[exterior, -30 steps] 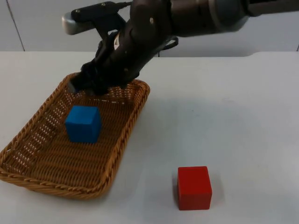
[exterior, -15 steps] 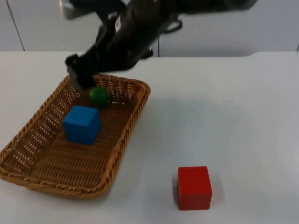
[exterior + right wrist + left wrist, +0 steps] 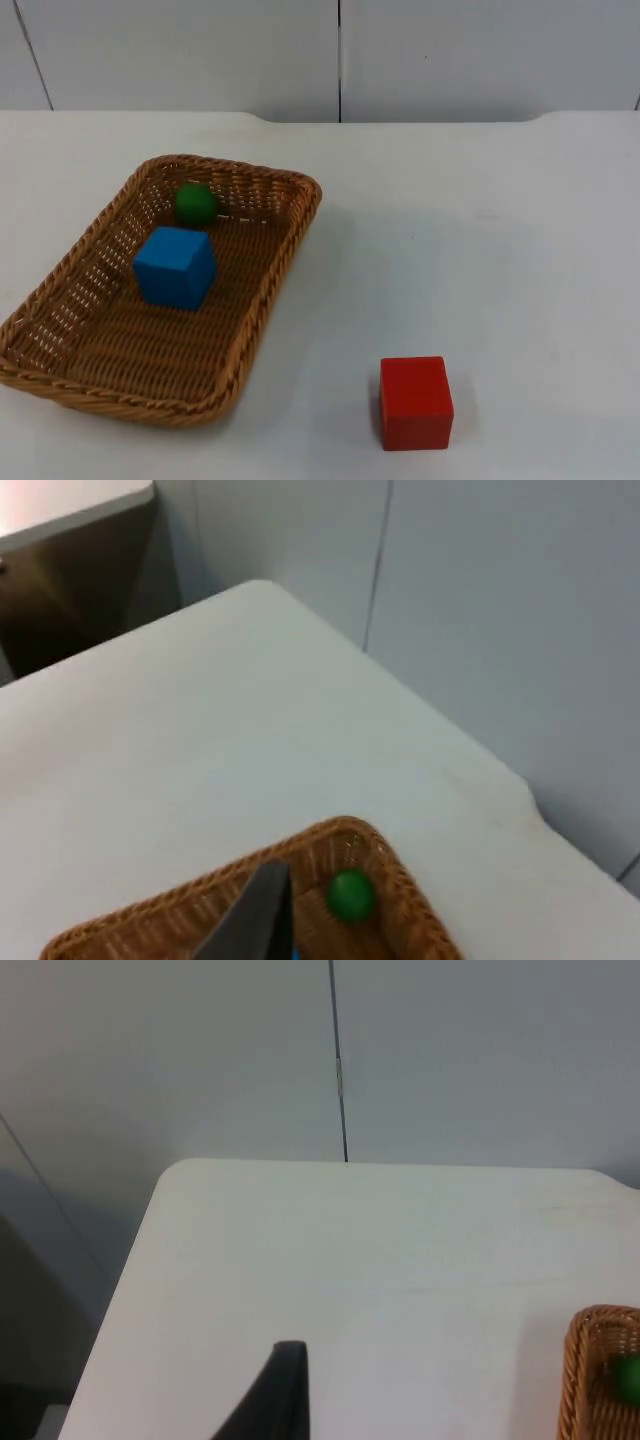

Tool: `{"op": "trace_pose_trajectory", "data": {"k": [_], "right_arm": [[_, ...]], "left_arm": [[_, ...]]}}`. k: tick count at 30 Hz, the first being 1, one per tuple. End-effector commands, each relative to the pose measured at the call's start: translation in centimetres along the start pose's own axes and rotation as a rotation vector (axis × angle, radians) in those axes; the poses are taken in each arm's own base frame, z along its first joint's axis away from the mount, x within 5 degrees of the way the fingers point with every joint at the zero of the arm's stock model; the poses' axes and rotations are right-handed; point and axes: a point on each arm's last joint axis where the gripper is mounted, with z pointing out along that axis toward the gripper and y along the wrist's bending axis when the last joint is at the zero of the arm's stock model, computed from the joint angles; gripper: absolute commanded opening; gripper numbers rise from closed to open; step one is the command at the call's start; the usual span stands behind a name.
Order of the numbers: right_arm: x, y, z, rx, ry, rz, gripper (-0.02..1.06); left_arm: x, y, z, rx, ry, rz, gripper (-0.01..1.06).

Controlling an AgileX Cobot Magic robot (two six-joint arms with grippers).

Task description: Place all geometric objects except the red cube into the basket.

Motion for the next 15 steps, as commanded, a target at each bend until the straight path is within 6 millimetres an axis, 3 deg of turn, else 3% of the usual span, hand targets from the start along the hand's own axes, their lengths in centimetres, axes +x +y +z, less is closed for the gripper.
{"op": "trace_pose_trajectory", "data": {"k": [1,4,9,13,14,15], "right_arm": [[1.6,0.2,-1.8,0.010,-0.008,-0.009,1.04],[5.6,0.4,-3.6,0.011,-0.037,0.047,1.04],[8.4,-1.1,-5.9,0.067,-0.096,0.163,1.04],[10.9,-6.2,-8.5,0.269,-0.056,0.258,1.04],[10.9,-6.2,-8.5,0.269,-0.056,0.258,1.04],[11.4,-8.0,-9.3,0.350,-0.051,0.265,1.04]], "left_arm": [[-0.1,0.1,-0.1,-0.001,-0.010,-0.012,1.04],[-0.1,0.0,-0.1,0.004,-0.010,-0.015,1.04],[-0.1,-0.1,-0.1,0.009,-0.010,-0.024,1.04],[-0.2,-0.1,-0.1,0.010,-0.011,-0.025,1.04],[-0.2,-0.1,-0.1,0.010,-0.011,-0.025,1.04],[-0.2,-0.1,-0.1,0.011,-0.014,-0.025,1.04]]}}
